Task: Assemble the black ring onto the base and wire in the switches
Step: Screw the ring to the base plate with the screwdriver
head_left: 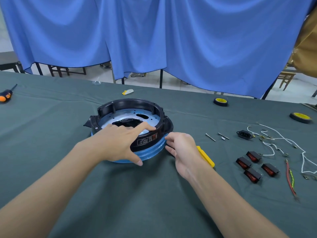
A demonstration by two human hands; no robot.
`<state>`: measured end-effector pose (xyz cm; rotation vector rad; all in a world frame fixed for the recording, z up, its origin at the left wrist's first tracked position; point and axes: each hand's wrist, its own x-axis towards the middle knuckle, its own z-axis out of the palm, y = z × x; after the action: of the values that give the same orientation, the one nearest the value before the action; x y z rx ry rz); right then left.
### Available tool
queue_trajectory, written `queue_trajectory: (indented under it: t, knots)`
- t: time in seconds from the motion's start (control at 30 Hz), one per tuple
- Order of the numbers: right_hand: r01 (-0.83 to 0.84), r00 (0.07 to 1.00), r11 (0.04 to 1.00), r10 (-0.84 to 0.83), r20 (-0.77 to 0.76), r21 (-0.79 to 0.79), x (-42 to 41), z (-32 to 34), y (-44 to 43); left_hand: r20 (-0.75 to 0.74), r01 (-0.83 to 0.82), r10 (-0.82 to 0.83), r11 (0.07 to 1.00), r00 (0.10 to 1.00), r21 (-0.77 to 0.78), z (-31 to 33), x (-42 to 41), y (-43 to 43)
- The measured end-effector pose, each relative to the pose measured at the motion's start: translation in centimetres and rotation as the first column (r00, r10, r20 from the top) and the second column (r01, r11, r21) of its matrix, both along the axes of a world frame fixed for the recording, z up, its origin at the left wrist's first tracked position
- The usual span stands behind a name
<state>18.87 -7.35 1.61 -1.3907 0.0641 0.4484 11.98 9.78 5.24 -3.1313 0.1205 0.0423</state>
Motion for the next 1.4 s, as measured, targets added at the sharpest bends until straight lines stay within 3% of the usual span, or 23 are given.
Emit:
queue_trajectory:
  t: [0.17,0.3,0.43,0.5,0.57,0.7,0.77,0.83,1.03,1.17,1.33,1.4]
  knots:
    - [-0.043,0.999,0.999,0.043,-0.004,0.006,-0.7,0.4,-0.3,-0.014,0.012,-0.013,0.999,1.0,-0.03,-0.1,0.8,0.4]
    - [-0.054,0.997,0.991,0.061,-0.051,0.125,-1.0,1.4,-0.8,-0.001,0.023,-0.023,0.996,1.0,-0.09,0.2,0.6,0.7]
    - [-0.046,0.961,0.979,0.098,-0.257,0.201,-0.8,2.2,-1.5,0.048,0.014,-0.004,0.976,0.999,-0.215,1.0,0.4,1.0]
    - [-0.1,0.895,0.935,0.234,-0.38,0.339,-1.1,2.7,-1.8,0.064,0.006,0.014,0.955,0.998,-0.297,1.7,0.3,0.7]
    - [-0.093,0.862,0.88,0.305,-0.405,0.465,-1.3,2.9,-1.9,0.063,0.015,0.003,0.958,0.998,-0.286,2.3,0.0,0.1]
    - [-0.078,0.874,0.871,0.294,-0.387,0.486,-1.6,2.7,-1.8,0.248,0.036,-0.035,0.999,0.968,0.003,2.1,-0.7,-2.3]
    - [-0.078,0.878,0.868,0.293,-0.379,0.491,-1.6,2.4,-1.8,0.371,-0.014,-0.059,0.982,0.927,0.19,1.7,-0.9,-3.5]
    - [-0.078,0.889,0.869,0.283,-0.361,0.489,-1.6,2.3,-2.0,0.433,-0.066,-0.065,0.957,0.899,0.281,1.3,-0.9,-4.3]
    - [-0.095,0.917,0.901,0.245,-0.316,0.424,-1.7,2.5,-2.1,0.529,-0.133,-0.063,0.936,0.846,0.325,0.6,-1.4,-5.4]
    - [-0.115,0.928,0.91,0.241,-0.284,0.399,-1.8,2.8,-2.1,0.594,-0.164,-0.026,0.95,0.804,0.264,0.2,-0.9,-5.8]
    - [-0.226,0.955,0.932,0.269,-0.122,0.285,-1.7,3.4,-2.7,0.658,-0.186,0.023,0.966,0.753,0.179,0.8,-0.6,-6.0]
    - [-0.236,0.96,0.917,0.272,-0.073,0.323,-1.8,4.0,-2.7,0.69,-0.182,0.043,0.975,0.723,0.13,1.4,-0.3,-6.1]
